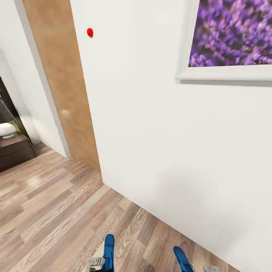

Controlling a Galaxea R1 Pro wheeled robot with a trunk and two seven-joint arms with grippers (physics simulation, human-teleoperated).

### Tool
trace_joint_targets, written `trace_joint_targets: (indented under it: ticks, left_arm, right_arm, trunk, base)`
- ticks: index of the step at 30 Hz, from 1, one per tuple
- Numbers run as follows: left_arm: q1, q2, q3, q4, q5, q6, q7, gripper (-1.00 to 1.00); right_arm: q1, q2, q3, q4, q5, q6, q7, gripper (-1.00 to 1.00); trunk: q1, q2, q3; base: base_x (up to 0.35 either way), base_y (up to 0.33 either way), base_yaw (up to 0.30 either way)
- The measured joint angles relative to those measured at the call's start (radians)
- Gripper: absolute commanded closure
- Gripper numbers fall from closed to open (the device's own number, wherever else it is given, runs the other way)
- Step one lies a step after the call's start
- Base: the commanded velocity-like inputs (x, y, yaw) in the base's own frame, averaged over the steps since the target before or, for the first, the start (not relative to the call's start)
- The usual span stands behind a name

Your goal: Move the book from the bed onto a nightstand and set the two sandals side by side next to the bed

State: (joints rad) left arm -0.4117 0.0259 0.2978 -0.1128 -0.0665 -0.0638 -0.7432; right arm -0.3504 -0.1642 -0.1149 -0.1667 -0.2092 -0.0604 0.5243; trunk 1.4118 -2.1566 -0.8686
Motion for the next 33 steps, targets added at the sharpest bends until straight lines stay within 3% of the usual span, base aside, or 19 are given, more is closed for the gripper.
trace_joint_targets:
  ticks: [25,33]
  left_arm:
    - [0.0,-0.001,0.0,0.001,0.001,0.0,-0.002,1.0]
    - [0.0,-0.001,0.0,0.001,0.001,0.0,-0.002,1.0]
  right_arm:
    - [0.0,0.0,0.0,0.0,0.0,0.0,0.0,1.0]
    - [0.0,0.0,0.0,0.0,0.0,0.0,0.0,1.0]
  trunk:
    - [0.0,0.0,0.0]
    - [0.0,0.0,0.0]
  base:
    - [0.018,0.0,0.288]
    - [0.271,0.0,0.288]
